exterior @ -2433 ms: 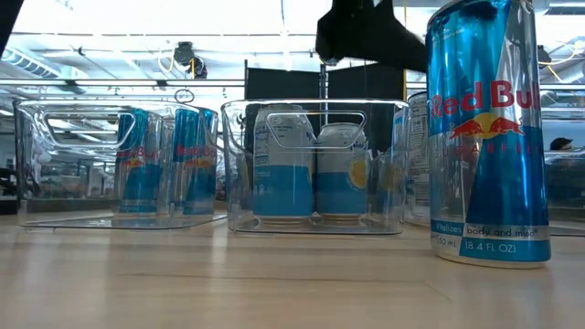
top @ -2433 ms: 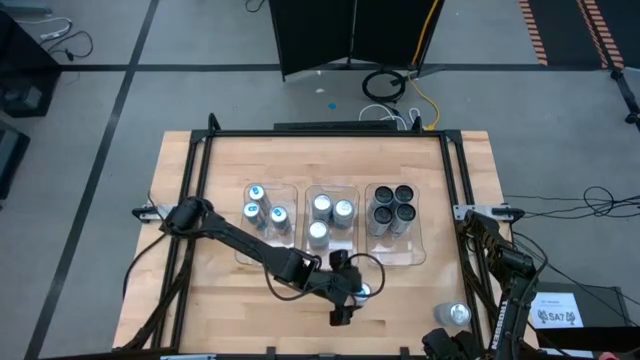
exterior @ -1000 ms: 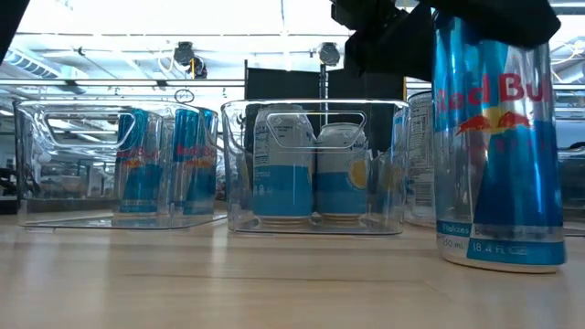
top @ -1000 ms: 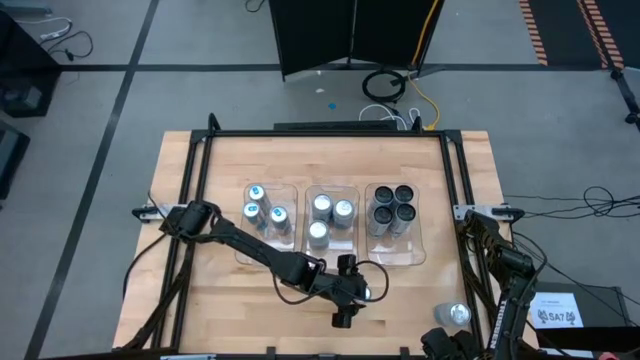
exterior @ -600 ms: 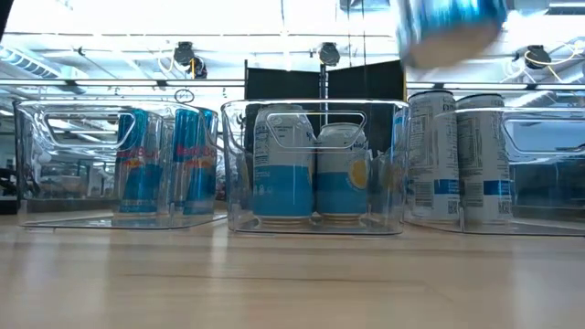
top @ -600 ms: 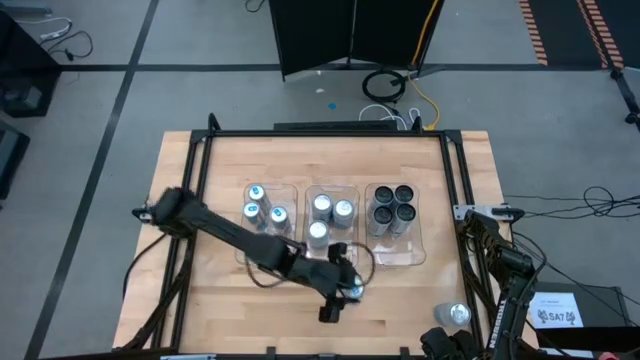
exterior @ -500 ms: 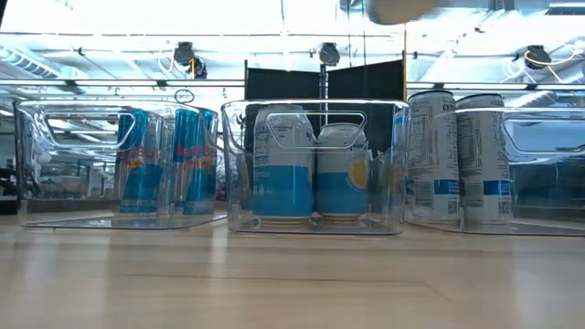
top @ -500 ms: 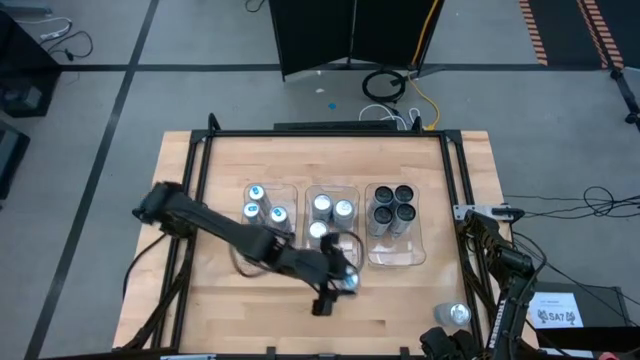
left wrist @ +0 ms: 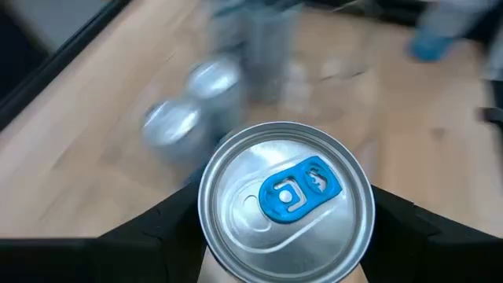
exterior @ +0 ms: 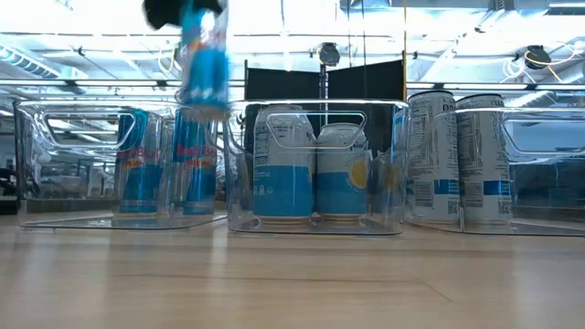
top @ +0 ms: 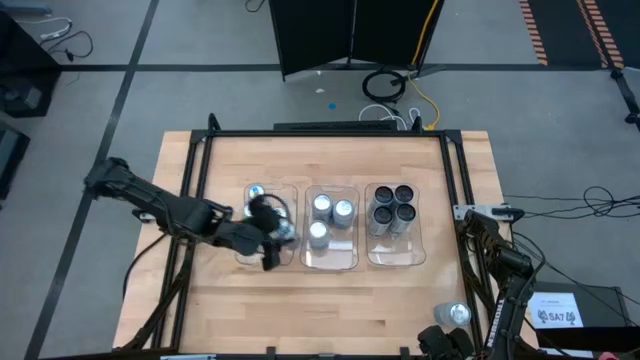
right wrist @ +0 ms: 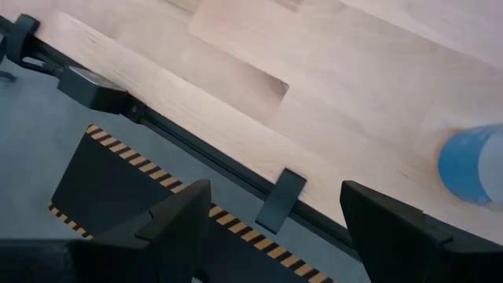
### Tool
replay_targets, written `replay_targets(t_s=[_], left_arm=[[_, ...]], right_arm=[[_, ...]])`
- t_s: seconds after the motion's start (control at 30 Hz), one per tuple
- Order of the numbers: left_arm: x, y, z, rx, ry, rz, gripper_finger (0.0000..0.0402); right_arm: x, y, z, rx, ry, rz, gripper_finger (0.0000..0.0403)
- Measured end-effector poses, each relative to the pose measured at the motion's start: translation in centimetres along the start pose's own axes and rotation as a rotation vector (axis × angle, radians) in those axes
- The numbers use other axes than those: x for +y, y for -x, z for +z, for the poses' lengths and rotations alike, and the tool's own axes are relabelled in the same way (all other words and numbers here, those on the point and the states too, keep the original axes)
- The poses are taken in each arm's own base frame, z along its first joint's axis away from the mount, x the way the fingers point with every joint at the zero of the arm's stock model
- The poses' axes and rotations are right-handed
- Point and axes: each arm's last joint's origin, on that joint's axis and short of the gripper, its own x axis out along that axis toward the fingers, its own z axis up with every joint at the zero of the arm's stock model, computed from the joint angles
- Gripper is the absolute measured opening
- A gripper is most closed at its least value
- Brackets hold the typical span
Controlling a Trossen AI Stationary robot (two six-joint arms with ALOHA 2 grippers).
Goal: Sort soda cans
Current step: Put the blue soda can into the left transparent bin
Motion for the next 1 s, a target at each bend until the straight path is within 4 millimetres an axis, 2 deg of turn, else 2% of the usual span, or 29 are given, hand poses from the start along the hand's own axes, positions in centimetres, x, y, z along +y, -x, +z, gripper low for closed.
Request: replay_targets(t_s=[0.17, 0.33, 0.53, 0.77, 0.9, 1.0], left_arm=[[3.0, 1.0, -4.0, -0.060, 0.166, 0.083, 0.0263], [3.9, -0.4, -7.4, -0.033, 0.237, 0.112, 0.0264], [3.4, -1.9, -8.8, -0.024, 0.234, 0.128, 0.0264], [2.9, -3.7, -9.4, -0.032, 0.201, 0.207, 0.0264], [3.0, -4.7, -10.6, 0.031, 0.166, 0.255, 0.0264], [2.7, -4.9, -10.4, 0.037, 0.198, 0.217, 0.0264]], right_arm=[[0.4, -0.2, 0.5, -0.026, 0.011, 0.014, 0.0277], [0.8, -0.5, 1.0, -0.030, 0.012, 0.008, 0.0277], [1.2, -0.8, 1.6, -0.035, 0.024, 0.001, 0.0277], [1.5, -1.1, 2.2, -0.038, 0.028, -0.005, 0.0277], [1.6, -1.1, 2.2, -0.038, 0.030, -0.006, 0.0277], [1.6, -1.1, 2.2, -0.037, 0.028, -0.006, 0.0277]])
